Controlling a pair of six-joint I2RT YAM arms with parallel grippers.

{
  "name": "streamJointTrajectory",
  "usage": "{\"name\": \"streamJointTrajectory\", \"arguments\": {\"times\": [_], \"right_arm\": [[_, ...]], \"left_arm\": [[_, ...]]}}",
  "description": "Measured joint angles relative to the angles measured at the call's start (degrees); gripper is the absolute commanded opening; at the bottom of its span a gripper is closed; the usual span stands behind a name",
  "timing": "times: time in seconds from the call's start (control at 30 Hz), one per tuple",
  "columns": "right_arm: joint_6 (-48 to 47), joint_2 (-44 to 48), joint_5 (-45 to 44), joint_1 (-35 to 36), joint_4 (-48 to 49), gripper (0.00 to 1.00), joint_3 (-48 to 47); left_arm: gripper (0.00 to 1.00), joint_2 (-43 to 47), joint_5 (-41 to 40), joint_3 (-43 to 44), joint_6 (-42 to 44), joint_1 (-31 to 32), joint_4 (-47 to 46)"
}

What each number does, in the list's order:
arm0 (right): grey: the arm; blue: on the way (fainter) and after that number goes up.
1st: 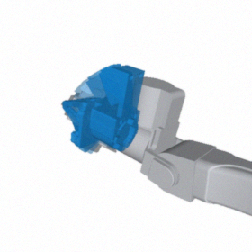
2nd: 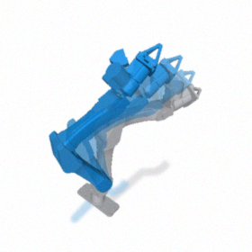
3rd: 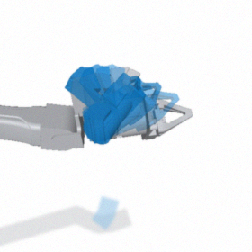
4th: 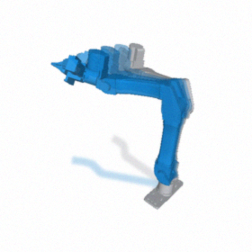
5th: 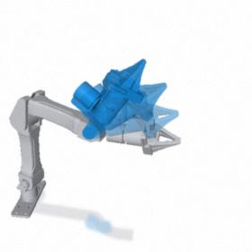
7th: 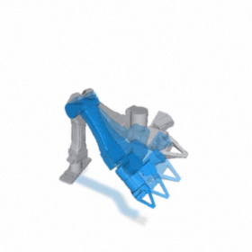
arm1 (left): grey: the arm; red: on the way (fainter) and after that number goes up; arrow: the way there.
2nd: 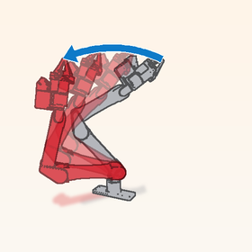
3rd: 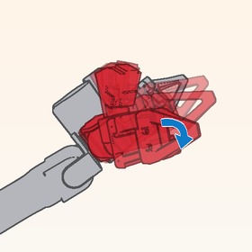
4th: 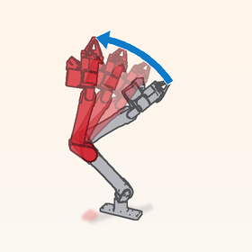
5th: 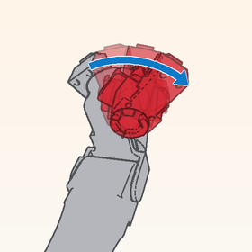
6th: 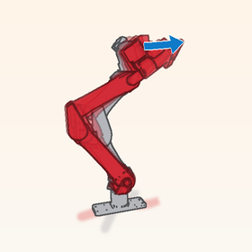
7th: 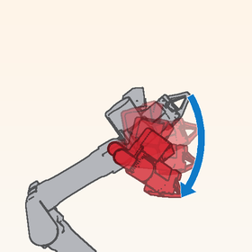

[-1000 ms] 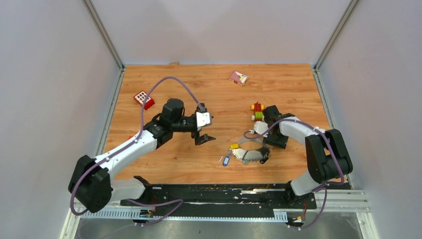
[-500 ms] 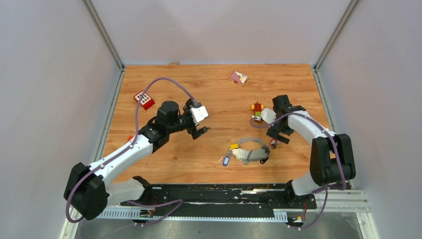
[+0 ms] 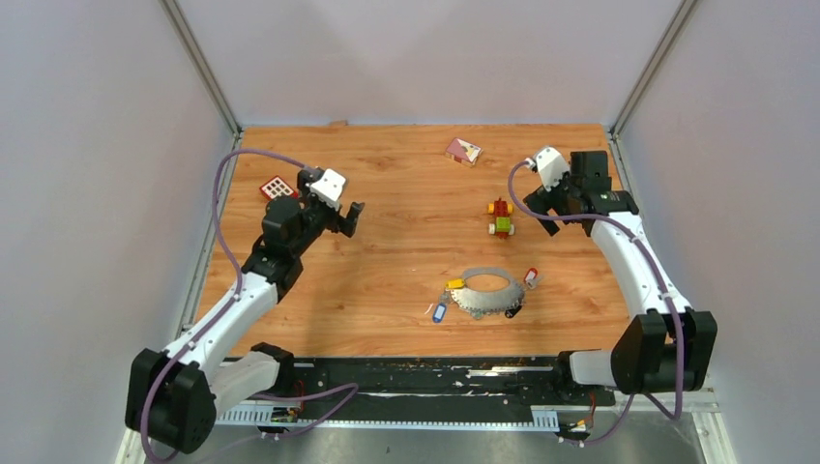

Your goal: Put the keys on the keyring

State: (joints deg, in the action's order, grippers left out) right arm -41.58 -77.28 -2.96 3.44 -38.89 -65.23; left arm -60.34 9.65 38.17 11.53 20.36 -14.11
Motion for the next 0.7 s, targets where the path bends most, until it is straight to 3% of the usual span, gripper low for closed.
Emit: {"name": "streamJointTrajectory", "arguments": {"times": [0.37,0.7], "right_arm": [[15.43,8.92,13.33,0.00,1.81,1.00,-1.55],[22.60,28.26,17.55,0.00,13.68,1.00,13.05]], "left_arm": [[1.00,8.87,-10.60,-3.96,-2.69,-2.58,-2.71],[1.00,18.47,-12.63,-1.81,-2.69,-3.21,11.63]]}}
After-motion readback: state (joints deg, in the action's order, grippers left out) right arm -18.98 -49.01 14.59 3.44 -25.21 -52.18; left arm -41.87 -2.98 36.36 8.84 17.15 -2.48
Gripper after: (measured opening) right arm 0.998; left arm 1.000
